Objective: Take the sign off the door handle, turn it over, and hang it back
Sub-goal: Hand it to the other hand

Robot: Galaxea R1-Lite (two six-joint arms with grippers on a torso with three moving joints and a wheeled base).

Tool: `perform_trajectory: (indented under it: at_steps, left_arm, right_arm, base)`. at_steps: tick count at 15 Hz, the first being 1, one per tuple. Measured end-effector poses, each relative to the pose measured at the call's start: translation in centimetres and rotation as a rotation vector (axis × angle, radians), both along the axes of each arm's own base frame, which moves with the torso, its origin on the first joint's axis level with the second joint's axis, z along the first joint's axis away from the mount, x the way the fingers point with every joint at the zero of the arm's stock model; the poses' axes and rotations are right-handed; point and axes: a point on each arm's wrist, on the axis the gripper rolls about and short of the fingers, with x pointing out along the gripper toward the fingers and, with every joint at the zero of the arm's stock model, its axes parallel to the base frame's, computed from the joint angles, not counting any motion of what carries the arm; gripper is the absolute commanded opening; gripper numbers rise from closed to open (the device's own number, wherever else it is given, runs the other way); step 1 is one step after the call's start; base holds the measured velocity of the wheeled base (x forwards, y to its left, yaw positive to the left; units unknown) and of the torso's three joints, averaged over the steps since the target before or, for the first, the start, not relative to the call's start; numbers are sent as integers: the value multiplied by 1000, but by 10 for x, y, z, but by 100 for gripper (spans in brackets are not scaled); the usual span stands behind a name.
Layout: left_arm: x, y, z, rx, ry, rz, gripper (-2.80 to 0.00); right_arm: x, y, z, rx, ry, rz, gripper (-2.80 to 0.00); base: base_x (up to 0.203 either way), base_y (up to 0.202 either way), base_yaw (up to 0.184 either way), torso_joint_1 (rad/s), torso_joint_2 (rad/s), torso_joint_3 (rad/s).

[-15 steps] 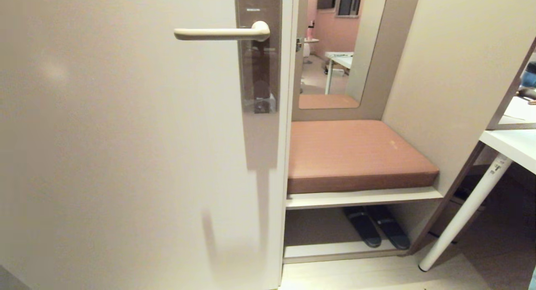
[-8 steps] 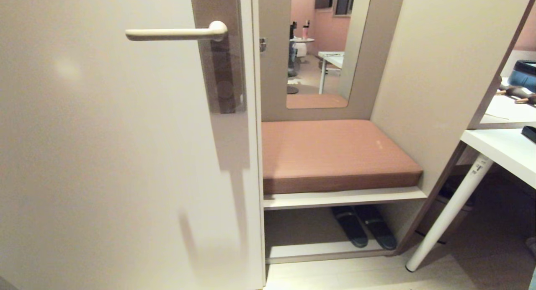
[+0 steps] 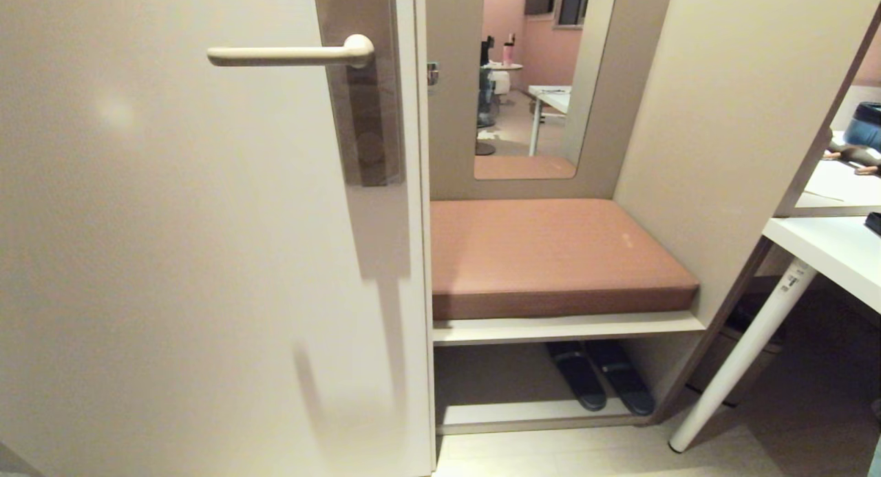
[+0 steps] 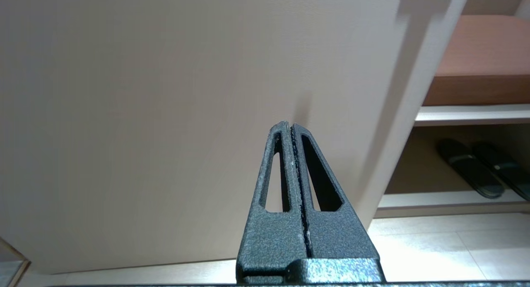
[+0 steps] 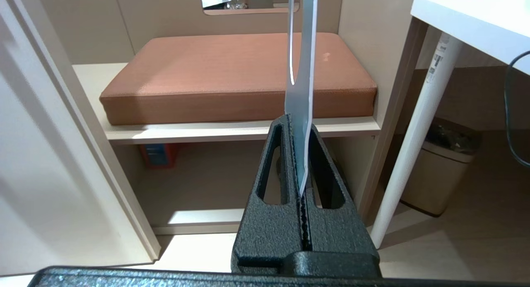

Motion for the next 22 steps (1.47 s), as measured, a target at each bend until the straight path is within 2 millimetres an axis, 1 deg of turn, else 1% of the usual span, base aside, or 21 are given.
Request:
perform_trajectory:
  at_steps: [22]
  left_arm:
    - [0,0,0,-6,-1,2,-280]
  right_arm:
    - [0,0,0,9,1,-4,-280]
  base:
    - [0,0,0,0,0,0]
